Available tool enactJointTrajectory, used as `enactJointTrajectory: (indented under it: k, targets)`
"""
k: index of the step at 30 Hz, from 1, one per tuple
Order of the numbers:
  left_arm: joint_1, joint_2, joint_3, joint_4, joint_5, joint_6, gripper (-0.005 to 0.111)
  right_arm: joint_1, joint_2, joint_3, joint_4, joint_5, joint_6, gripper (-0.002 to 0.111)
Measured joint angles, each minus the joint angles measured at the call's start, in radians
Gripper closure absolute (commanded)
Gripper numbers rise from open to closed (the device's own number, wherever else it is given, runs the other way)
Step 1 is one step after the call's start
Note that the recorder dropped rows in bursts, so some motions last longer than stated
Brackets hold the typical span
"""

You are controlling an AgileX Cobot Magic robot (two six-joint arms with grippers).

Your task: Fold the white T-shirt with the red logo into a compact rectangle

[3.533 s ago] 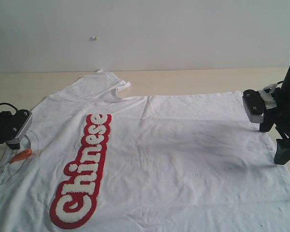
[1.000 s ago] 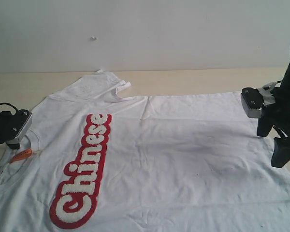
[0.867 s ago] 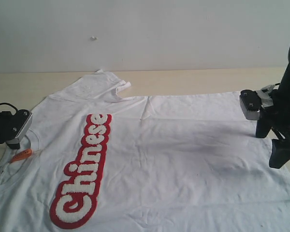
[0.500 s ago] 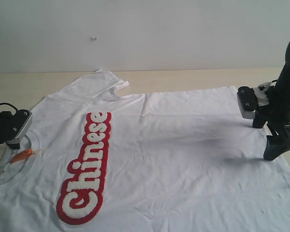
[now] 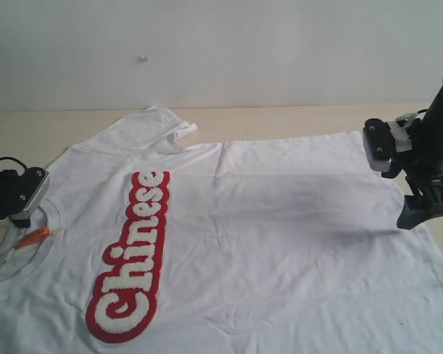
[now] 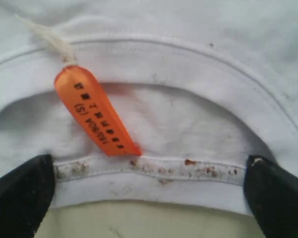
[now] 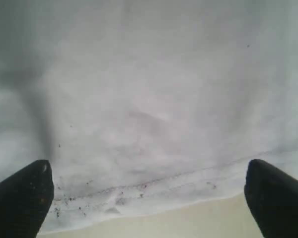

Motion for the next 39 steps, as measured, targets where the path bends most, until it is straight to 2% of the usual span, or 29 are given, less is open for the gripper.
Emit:
enactJointTrajectory:
  k: [26, 39]
  targets:
    - [0.000, 0.000, 0.000, 0.000, 0.000, 0.000, 0.003, 0.000, 0.045, -0.007, -0.059, 0.055, 0.065, 0.003]
    - [0.000, 0.000, 0.000, 0.000, 0.000, 0.000, 0.003, 0.000, 0.045, -0.007, -0.056, 0.057, -0.009, 0.003]
